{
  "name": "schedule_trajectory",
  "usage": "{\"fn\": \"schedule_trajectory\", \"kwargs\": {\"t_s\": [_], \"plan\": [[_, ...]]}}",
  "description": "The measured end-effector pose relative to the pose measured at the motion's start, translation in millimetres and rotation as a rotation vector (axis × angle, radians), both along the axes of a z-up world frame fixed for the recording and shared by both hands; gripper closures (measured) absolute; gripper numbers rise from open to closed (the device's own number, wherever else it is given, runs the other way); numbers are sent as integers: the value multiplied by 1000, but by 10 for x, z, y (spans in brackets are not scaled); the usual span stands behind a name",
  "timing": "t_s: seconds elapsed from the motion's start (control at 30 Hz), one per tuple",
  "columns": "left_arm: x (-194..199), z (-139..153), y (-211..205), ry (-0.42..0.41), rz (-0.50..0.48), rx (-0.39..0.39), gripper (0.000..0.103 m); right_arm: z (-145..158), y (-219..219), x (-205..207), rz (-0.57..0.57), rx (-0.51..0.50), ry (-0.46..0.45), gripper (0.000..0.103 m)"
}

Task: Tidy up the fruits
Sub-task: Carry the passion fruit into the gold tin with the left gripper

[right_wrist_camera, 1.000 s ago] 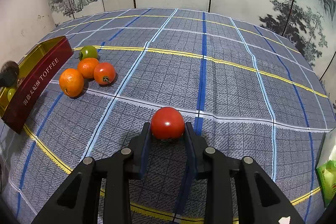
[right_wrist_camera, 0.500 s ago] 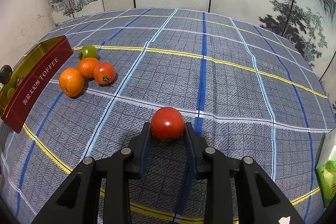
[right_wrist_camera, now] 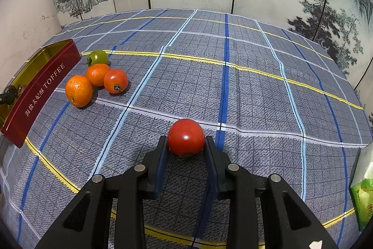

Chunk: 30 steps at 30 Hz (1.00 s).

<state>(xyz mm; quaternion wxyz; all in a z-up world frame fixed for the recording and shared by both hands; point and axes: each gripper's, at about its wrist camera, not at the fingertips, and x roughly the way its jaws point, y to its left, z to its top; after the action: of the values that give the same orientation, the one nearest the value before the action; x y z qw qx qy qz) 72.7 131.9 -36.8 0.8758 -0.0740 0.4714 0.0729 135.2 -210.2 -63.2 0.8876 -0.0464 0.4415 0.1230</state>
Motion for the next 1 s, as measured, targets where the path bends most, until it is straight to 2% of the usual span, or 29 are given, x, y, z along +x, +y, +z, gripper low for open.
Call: {"fn": "schedule_trajectory", "kwargs": {"t_s": [0.27,1.0], "plan": [[-23,-1,10,6,8,51,70,0,8,-3,0,-2,-1,74],[-11,-29,-66,17,-17,113,70,2,6,-7,0,-5,-1,74]]}}
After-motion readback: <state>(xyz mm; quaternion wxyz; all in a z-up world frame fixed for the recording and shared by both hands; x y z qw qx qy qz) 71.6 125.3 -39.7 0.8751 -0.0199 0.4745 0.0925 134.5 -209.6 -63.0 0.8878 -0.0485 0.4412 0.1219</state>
